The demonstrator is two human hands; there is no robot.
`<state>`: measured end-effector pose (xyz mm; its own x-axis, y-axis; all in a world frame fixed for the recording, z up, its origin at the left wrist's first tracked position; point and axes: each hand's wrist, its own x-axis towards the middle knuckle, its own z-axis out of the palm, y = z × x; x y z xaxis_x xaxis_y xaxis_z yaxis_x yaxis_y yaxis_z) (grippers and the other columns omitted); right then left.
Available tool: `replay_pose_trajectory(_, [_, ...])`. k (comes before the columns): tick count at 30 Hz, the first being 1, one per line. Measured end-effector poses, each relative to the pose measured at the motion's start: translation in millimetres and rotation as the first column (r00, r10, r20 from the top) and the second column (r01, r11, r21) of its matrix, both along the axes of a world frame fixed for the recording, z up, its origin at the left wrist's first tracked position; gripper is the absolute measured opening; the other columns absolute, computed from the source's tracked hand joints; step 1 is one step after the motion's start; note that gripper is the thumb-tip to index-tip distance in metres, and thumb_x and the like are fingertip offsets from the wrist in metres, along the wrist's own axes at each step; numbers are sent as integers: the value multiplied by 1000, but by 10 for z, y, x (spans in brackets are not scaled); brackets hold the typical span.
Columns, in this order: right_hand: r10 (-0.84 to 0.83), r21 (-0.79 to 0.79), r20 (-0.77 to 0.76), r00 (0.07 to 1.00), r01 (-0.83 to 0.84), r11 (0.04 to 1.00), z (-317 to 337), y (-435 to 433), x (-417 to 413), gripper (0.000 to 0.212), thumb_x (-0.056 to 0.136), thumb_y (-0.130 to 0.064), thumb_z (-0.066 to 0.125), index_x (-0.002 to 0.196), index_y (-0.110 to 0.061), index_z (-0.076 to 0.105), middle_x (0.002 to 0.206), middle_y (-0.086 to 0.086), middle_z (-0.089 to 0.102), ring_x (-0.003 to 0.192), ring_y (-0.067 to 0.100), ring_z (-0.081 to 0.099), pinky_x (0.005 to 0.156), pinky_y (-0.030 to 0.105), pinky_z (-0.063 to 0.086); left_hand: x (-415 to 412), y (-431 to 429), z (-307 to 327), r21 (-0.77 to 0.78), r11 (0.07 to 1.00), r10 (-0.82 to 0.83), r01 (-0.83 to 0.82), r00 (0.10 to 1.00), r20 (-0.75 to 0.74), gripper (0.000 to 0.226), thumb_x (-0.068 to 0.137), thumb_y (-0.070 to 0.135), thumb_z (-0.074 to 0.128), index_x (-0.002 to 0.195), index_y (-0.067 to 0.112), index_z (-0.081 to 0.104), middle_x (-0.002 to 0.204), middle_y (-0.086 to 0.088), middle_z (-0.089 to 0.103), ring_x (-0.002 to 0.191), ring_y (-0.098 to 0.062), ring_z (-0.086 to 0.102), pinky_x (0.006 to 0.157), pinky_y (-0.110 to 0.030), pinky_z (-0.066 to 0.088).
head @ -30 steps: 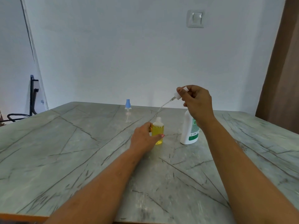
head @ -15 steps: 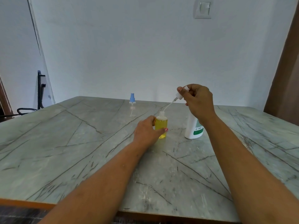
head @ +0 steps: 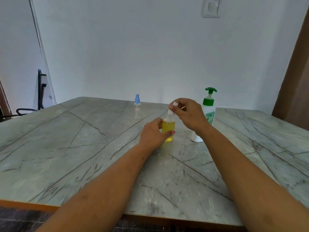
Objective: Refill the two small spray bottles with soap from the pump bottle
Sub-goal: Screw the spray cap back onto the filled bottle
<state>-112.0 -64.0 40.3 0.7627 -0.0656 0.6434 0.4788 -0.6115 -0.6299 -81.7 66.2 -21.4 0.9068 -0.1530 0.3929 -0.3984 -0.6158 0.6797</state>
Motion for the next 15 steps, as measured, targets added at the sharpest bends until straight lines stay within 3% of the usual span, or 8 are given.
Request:
replay_pose_trajectory(4, [18,22,-41,999,-18,1000,-56,30,29,23,91,-23,59,110,-13,66,100,0,64,83,5,55,64,6,41,-1,-1,7,9,1000,-19,19,1000,8,54,79,45,67,122,20,48,118,1,56,100,-14,49,84,-28,43])
replay_pose_trajectory(15, [219,86,-129,967,-209,974,-36,-46,-12,30,93,-6,54,118,-20,60,115,-4,61,101,4,58,79,11,47,-23,4,31,-20,997,-74,73,997,-21,52,81,41,66,124,19,47,118,0,55,95,-12,47,77,-25,37])
